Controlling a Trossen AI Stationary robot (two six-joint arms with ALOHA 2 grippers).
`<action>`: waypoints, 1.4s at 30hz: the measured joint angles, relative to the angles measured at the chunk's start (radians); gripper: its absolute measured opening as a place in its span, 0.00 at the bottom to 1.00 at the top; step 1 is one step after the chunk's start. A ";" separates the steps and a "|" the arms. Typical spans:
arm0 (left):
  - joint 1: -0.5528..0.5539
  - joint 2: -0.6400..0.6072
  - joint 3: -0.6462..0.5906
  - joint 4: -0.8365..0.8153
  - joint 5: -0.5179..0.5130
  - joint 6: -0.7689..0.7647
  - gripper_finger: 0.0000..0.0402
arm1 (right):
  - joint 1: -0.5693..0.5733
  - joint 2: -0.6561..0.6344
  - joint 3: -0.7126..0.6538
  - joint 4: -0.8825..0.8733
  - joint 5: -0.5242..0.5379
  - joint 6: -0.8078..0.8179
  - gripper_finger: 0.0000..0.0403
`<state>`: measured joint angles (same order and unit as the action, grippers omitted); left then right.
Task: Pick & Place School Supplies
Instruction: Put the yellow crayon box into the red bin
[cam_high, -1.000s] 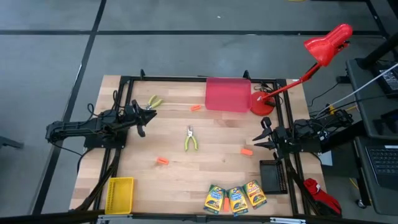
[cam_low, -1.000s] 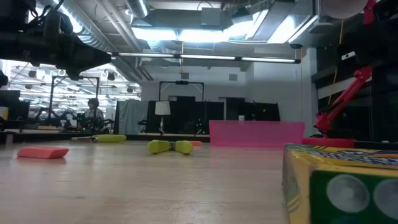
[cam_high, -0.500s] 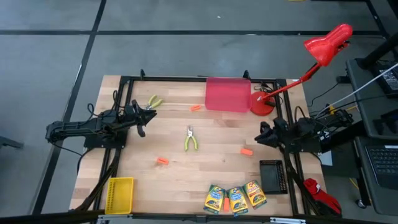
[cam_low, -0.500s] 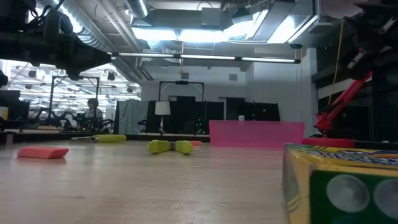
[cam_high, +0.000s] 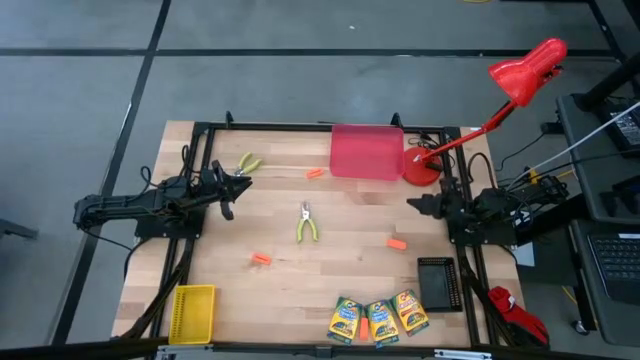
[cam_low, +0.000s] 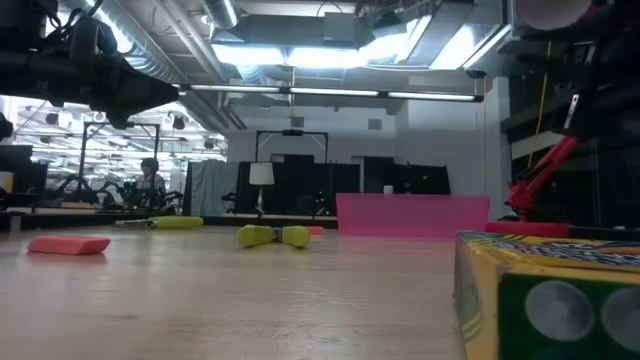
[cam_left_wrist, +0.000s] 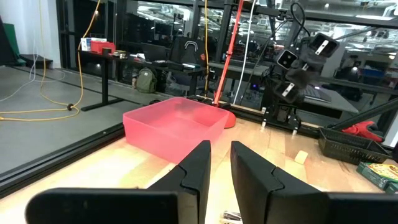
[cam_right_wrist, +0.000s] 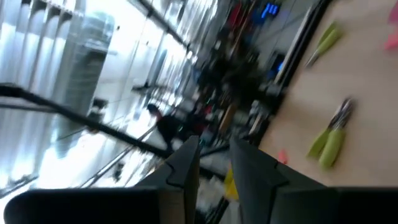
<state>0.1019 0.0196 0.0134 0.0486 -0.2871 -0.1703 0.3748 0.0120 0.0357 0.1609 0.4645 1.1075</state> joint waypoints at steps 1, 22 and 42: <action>0.000 0.000 0.000 0.000 0.000 0.000 0.15 | 0.000 0.000 0.000 0.000 0.018 -0.021 0.23; -0.002 0.000 0.000 0.155 -0.018 -0.478 0.15 | 0.000 0.145 0.000 0.367 0.175 -0.176 0.23; -0.044 0.044 0.001 0.438 0.267 -0.696 0.15 | 0.000 0.354 0.025 0.810 -0.023 -0.365 0.23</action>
<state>0.0579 0.0640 0.0139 0.4864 -0.0199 -0.8667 0.3748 0.3663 0.0603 0.9705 0.4419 0.7424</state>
